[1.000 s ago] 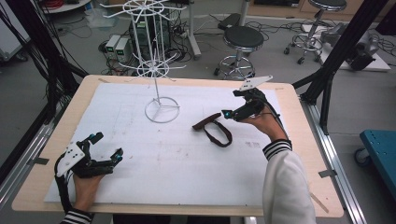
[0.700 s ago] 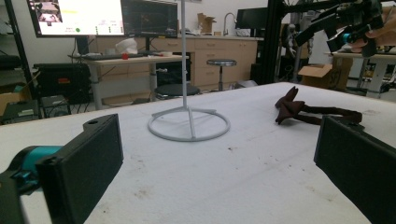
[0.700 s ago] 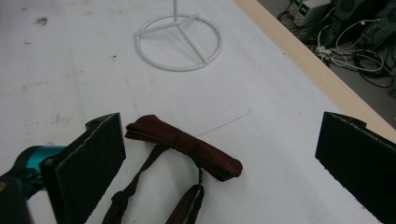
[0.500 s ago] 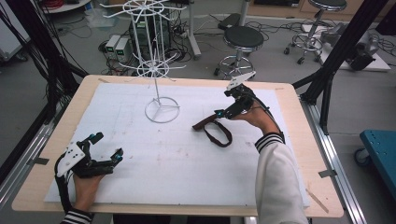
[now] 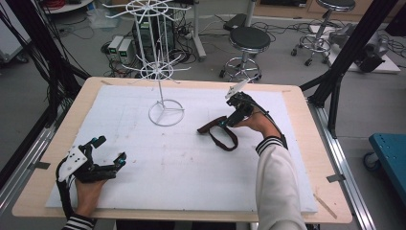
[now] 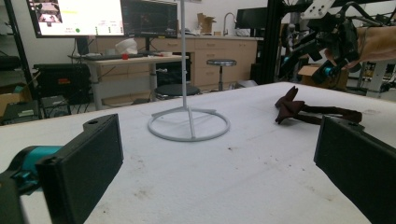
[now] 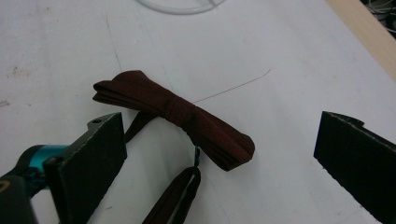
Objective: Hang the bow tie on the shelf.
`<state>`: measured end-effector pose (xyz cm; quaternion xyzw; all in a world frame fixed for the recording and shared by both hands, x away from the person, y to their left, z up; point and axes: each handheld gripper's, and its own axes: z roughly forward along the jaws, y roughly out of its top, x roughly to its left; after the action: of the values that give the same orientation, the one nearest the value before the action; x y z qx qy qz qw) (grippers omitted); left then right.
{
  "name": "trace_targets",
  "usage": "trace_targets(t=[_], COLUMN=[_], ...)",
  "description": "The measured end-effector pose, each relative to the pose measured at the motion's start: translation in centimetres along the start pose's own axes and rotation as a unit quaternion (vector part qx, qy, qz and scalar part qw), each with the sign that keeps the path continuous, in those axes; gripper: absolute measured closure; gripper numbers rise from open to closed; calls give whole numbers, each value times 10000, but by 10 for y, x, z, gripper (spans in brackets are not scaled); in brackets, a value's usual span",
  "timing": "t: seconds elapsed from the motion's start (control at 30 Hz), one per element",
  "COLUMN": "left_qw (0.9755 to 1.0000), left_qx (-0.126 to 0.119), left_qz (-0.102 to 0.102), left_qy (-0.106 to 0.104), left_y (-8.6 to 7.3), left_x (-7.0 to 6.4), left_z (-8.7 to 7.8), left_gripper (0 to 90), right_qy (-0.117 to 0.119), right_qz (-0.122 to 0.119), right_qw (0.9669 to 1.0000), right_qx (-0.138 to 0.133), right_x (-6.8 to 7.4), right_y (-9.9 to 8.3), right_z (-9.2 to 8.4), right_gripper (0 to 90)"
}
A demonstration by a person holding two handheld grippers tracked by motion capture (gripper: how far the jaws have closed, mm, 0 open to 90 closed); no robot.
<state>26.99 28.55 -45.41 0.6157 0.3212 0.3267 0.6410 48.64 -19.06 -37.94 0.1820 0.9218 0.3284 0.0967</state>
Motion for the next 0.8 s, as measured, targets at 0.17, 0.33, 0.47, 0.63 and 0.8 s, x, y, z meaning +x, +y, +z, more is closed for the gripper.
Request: trace_targets(t=[0.17, 0.33, 0.47, 0.63, 0.8], left_qw=[10000, 10000, 10000, 10000, 10000], left_qx=[1, 2, 0, 0, 0], left_qz=[1, -1, 2, -2, -3], left_qy=[-2, -3, -3, -5, -6], left_y=[0, 0, 0, 0, 0], left_x=[0, 0, 0, 0, 0], left_z=[0, 0, 0, 0, 0], left_gripper=[17, 17, 17, 17, 18], right_qy=[8, 9, 66, 12, 2], right_qz=[-56, -139, -243, -310, -287], right_qw=[9998, 9991, 9983, 9970, 9959], right_qx=[198, 389, 534, 715, 853], right_x=[-1, -1, -2, -2, -1], right_y=[-1, -3, -3, -3, -3], right_z=[8, 15, 19, 24, 31], right_gripper=[17, 68, 211, 279, 491])
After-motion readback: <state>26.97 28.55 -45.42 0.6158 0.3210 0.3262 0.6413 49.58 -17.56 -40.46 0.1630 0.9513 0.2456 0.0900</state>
